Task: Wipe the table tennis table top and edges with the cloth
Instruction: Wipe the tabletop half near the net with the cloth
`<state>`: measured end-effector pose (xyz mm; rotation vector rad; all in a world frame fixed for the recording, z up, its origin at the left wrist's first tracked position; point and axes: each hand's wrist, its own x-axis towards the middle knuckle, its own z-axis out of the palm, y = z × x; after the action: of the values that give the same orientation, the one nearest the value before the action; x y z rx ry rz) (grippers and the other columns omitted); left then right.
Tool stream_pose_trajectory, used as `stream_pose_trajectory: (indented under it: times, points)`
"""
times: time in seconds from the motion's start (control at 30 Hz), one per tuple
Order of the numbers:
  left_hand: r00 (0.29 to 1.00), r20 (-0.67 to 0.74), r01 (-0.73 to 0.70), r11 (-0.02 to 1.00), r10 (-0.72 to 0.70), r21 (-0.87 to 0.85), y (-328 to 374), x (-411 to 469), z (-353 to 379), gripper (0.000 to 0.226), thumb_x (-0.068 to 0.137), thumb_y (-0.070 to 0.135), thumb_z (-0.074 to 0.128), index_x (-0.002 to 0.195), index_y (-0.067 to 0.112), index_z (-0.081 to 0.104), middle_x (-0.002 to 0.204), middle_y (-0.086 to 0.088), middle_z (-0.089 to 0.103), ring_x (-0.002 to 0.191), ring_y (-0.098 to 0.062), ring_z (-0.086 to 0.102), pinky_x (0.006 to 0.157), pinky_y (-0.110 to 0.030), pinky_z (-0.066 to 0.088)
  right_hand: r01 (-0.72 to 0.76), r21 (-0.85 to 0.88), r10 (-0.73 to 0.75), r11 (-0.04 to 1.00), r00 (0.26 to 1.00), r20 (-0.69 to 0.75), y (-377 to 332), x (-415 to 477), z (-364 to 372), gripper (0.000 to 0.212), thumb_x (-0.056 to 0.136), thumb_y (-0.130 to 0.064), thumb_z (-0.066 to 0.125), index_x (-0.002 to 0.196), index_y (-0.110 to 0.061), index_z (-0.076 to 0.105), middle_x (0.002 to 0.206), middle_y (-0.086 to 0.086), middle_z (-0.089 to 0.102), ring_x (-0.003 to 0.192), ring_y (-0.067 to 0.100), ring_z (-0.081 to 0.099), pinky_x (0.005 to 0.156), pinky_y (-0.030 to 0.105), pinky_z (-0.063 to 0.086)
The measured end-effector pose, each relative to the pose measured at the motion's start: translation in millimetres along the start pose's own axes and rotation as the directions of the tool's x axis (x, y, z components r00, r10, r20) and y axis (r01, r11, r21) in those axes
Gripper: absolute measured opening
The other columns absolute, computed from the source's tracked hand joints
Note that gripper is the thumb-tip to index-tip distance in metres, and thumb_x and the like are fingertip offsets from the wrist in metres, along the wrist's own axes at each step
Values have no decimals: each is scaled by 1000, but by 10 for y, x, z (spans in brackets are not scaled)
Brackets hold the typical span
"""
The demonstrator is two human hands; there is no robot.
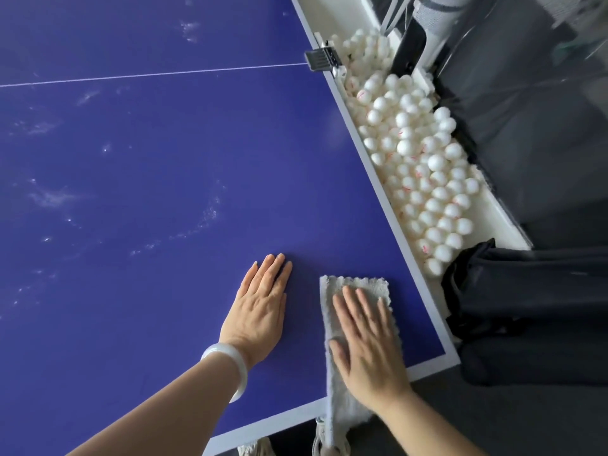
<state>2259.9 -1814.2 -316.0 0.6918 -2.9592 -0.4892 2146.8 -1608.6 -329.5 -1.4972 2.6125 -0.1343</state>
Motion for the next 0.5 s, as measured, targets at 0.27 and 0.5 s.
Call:
stream_pose_trajectory:
  times: [0.27,0.5]
  points:
    - [997,-48,-65,998,65,12,-39,201,-50,47,92,11,59,138,1,54,143,-15,52,133,-33,50,117,-41,26,-304,-81,305,949,952,5,437,953,-171,74,97,-51,14,160,-11,15,167,11,12,155,30,8,123,53,12]
    - [999,-4,51,997,-51,62,-200,1149,-145,58,106,31,33,157,8,17,165,-8,11,153,-24,5,124,-35,-4,-141,-52,141,989,990,5,582,1498,-235,70,99,-47,18,159,-11,21,166,11,14,155,28,10,123,54,13]
